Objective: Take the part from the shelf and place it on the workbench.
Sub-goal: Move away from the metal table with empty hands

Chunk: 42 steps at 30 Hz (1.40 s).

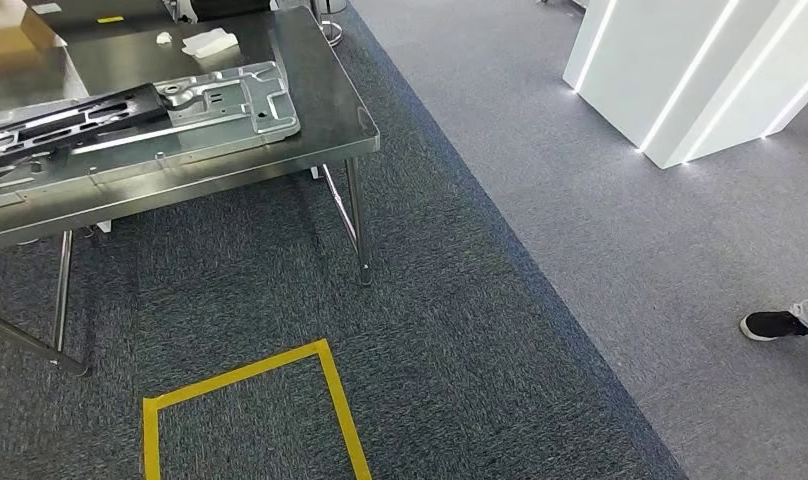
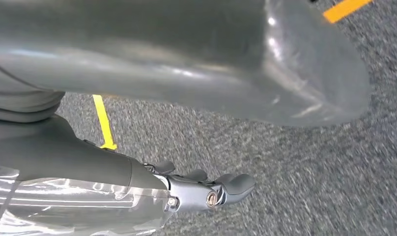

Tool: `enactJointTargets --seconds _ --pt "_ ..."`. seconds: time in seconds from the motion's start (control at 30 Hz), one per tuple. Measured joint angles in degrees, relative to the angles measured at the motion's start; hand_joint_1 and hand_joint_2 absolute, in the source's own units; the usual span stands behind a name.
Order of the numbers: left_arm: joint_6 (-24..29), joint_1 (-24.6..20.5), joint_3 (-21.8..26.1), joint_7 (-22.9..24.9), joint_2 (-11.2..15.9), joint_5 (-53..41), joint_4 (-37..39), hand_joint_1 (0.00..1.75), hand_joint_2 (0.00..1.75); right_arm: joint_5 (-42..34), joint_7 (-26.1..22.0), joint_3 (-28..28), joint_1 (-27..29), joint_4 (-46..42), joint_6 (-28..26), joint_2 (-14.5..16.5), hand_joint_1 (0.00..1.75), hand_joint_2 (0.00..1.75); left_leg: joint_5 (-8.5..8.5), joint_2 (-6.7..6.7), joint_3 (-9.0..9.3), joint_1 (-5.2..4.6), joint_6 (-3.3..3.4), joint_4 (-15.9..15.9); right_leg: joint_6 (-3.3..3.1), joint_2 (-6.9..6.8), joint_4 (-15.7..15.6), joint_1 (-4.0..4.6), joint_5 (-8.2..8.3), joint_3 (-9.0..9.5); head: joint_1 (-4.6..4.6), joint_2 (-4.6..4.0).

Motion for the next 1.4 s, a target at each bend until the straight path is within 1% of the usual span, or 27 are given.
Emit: enactJointTargets --seconds 0.07,0.13,0.17,0.2,0.23,0.3,0.37,0.4,0.5,0.57,0.63,0.67,0.7,0.73,0.8,0.87,0.9,0.97,1.0,1.03,1.13,1.17,1.2,1.23,1.3,1.37,1.4 --pt "-0.13 0.00 0.00 0.13 -0.03 -0.28 0.00 0.00 0.00 0.01 0.02 -0.01 -0.07 0.03 0.05 -0.06 0.00 0.00 1.33 0.70 -1.24 0.09 0.76 -0.22 0.27 -0.78 4.53 -0.18 -5.08 -1.48 0.01 0.00" --pt "-0.27 0.11 -0.02 0.35 -0.02 -0.56 0.00 0.00 0.00 0.02 0.01 -0.01 -0.13 0.03 0.09 -0.09 0.00 0.00 2.32 1.31 -2.63 -0.12 1.06 -0.15 0.63 -1.26 11.79 -0.22 -10.46 -3.05 0.00 0.00" --pt "-0.41 0.15 -0.03 0.48 -0.02 -0.70 0.00 0.00 0.00 0.02 -0.02 -0.01 -0.13 0.03 0.09 -0.10 0.00 0.00 2.79 1.64 -3.34 -0.22 1.06 -0.07 0.77 -1.31 14.41 -0.22 -11.42 -3.16 0.00 0.00" --pt "-0.59 0.17 -0.06 0.60 -0.02 -0.82 0.00 0.00 0.00 0.04 -0.07 -0.01 -0.12 0.03 0.08 -0.12 0.00 0.00 3.25 1.97 -4.04 -0.31 1.01 0.04 0.82 -1.34 15.32 -0.20 -11.18 -2.40 0.00 0.00" --pt "-0.78 0.17 -0.08 0.71 -0.02 -0.90 0.00 0.00 0.00 0.08 -0.13 -0.01 -0.12 0.03 0.08 -0.13 0.00 0.00 3.70 2.25 -4.72 -0.39 0.91 0.16 0.75 -1.45 14.11 -0.18 -10.11 -0.56 0.00 0.00" --pt "-1.08 0.16 -0.11 0.89 -0.02 -0.97 0.00 0.00 0.00 0.27 -0.26 -0.01 -0.19 0.03 0.09 -0.13 0.00 0.00 4.44 2.71 -5.86 -0.52 0.57 0.51 0.28 -2.21 6.71 -0.03 -8.17 5.66 0.00 -0.01" --pt "-1.25 0.16 -0.13 0.98 -0.01 -0.97 0.00 0.00 0.00 0.55 -0.33 0.00 -0.34 0.03 0.09 -0.14 0.00 0.00 5.07 3.15 -6.55 -0.63 0.02 0.89 -0.46 -3.10 -0.30 0.43 -8.19 10.44 -0.01 -0.01" --pt "-1.29 0.15 -0.13 1.01 0.01 -0.97 0.00 0.00 0.00 0.69 -0.34 0.01 -0.38 0.03 0.09 -0.15 0.00 0.00 5.40 3.39 -6.71 -0.63 -0.31 0.98 -0.85 -3.29 -1.90 0.69 -8.44 11.28 -0.03 -0.01" --pt "-1.35 0.18 -0.21 1.13 0.08 -1.23 0.00 0.00 0.00 0.86 -0.21 0.02 -0.40 0.05 0.10 -0.11 0.00 0.00 5.19 3.15 -7.16 -0.43 -1.41 1.55 -2.22 -2.97 -2.71 0.66 -7.31 10.52 -0.07 0.00" --pt "-1.36 0.37 -0.48 1.25 0.19 -1.77 0.00 0.00 0.00 0.86 -0.08 0.02 -0.53 0.08 0.11 -0.06 0.00 0.00 0.96 1.68 -8.49 -0.26 -2.03 5.36 -3.11 -2.81 -3.01 0.42 -6.03 9.32 -0.07 0.00" --pt "-1.38 0.60 -0.89 1.35 0.30 -2.33 0.00 0.00 0.00 0.78 -0.04 0.01 -0.60 0.08 0.07 -0.04 0.00 0.00 -4.38 0.70 -10.22 -0.10 -2.34 12.28 -3.45 -2.44 -2.90 0.52 -4.80 7.66 -0.08 0.00" --pt "-1.40 0.66 -1.06 1.38 0.34 -2.56 0.00 0.00 0.00 0.72 -0.04 -0.01 -0.55 0.08 0.03 -0.04 0.00 0.00 -5.59 0.57 -10.57 -0.04 -2.42 15.20 -3.42 -2.18 -2.79 0.56 -4.14 6.73 -0.08 0.00" --pt "-1.43 0.69 -1.19 1.42 0.38 -2.70 0.00 0.00 0.00 0.65 -0.04 -0.02 -0.49 0.08 -0.02 -0.03 0.00 0.00 -5.44 0.53 -10.20 -0.01 -2.45 16.62 -3.34 -1.92 -2.61 0.58 -3.49 5.73 -0.08 0.00" --pt "-1.46 0.69 -1.32 1.44 0.43 -2.81 0.00 0.00 0.00 0.59 -0.04 -0.03 -0.44 0.08 -0.07 0.02 0.00 0.00 -4.13 0.51 -8.86 0.01 -2.42 16.03 -3.22 -1.63 -2.36 0.58 -2.86 4.71 -0.08 -0.01" --pt "-1.50 0.60 -1.60 1.49 0.60 -2.93 0.00 0.00 0.00 0.50 -0.05 -0.07 -0.44 0.07 -0.18 0.20 0.00 0.00 -1.18 0.01 -3.45 0.01 -2.11 9.26 -2.87 -1.05 -1.77 0.55 -1.74 2.87 -0.08 -0.01" --pt "-1.51 0.46 -1.89 1.55 0.78 -3.02 0.00 0.00 0.00 0.46 -0.08 -0.09 -0.52 0.06 -0.24 0.47 0.00 0.00 -1.13 -0.89 1.81 -0.15 -1.54 1.16 -2.30 -0.55 -1.35 0.66 -0.70 1.85 -0.08 -0.01" --pt "-1.51 0.42 -2.01 1.60 0.84 -3.02 0.00 0.00 0.00 0.48 -0.11 -0.09 -0.54 0.05 -0.24 0.56 0.00 0.00 -1.62 -1.22 2.98 -0.30 -1.22 -0.96 -1.96 -0.37 -1.33 0.66 -0.14 1.67 -0.08 -0.01" --pt "-1.51 0.41 -2.17 1.67 0.87 -3.02 0.00 0.00 0.00 0.58 -0.15 -0.09 -0.41 0.06 -0.22 0.62 0.00 0.00 -1.14 -0.95 2.76 -0.39 -0.48 -1.70 -1.22 -0.03 -1.52 0.60 0.93 1.50 -0.07 0.00" --pt "-1.51 0.39 -2.23 1.68 0.87 -3.02 0.00 0.00 0.00 0.65 -0.18 -0.09 -0.34 0.07 -0.21 0.62 0.00 0.00 -0.53 -0.59 2.34 -0.34 -0.01 -1.79 -0.96 -0.01 -1.22 0.52 0.62 1.19 -0.07 0.00" --pt "-1.51 0.36 -2.28 1.69 0.88 -3.02 0.00 0.00 0.00 0.71 -0.20 -0.09 -0.33 0.07 -0.18 0.63 0.00 0.00 0.19 -0.22 1.76 -0.25 0.51 -1.91 -0.78 -0.19 -0.12 0.44 -0.89 0.67 -0.07 -0.01" --pt "-1.38 0.47 -2.38 1.69 0.95 -3.16 0.00 0.00 0.00 0.78 -0.38 -0.08 -0.43 0.08 -0.02 0.69 0.00 0.00 2.34 0.86 -0.75 -0.37 1.31 -1.97 -0.37 -1.12 9.23 0.19 -9.81 -1.70 -0.06 -0.01" --pt "-1.34 0.53 -2.40 1.68 0.97 -3.29 0.00 0.00 0.00 0.75 -0.47 -0.08 -0.42 0.08 0.02 0.70 0.00 0.00 3.01 1.22 -1.70 -0.45 1.28 -1.89 -0.18 -1.23 12.77 0.14 -11.41 -2.17 -0.06 -0.01" --pt "-1.32 0.56 -2.45 1.67 0.99 -3.45 0.00 0.00 0.00 0.70 -0.56 -0.09 -0.41 0.08 0.03 0.70 0.00 0.00 3.66 1.57 -2.71 -0.51 1.21 -1.75 -0.02 -1.28 15.15 0.08 -11.48 -2.06 -0.07 -0.01" --pt "-1.34 0.57 -2.51 1.66 0.99 -3.62 0.00 0.00 0.00 0.66 -0.63 -0.11 -0.41 0.08 0.03 0.71 0.00 0.00 4.29 1.90 -3.74 -0.55 1.08 -1.54 0.07 -1.33 15.79 0.01 -10.25 -1.15 -0.07 -0.01" --pt "-1.41 0.55 -2.64 1.66 0.99 -3.90 0.00 0.00 0.00 0.56 -0.77 -0.21 -0.43 0.07 0.03 0.72 0.00 0.00 5.42 2.41 -5.68 -0.57 0.69 -0.91 0.01 -1.84 11.12 -0.12 -7.35 3.81 -0.07 0.00" --pt "-1.47 0.57 -2.75 1.65 0.99 -4.03 0.00 0.00 0.00 0.46 -0.85 -0.34 -0.55 0.06 0.02 0.73 0.00 0.00 6.24 2.78 -7.12 -0.68 0.14 -0.03 -0.41 -2.82 1.89 0.08 -7.99 10.74 -0.07 0.00" --pt "-1.48 0.57 -2.82 1.65 0.99 -4.05 0.00 0.00 0.00 0.41 -0.89 -0.41 -0.60 0.05 0.02 0.74 0.00 0.00 6.67 3.00 -7.52 -0.68 -0.18 0.26 -0.72 -3.14 -1.44 0.29 -8.91 12.94 -0.08 0.00"
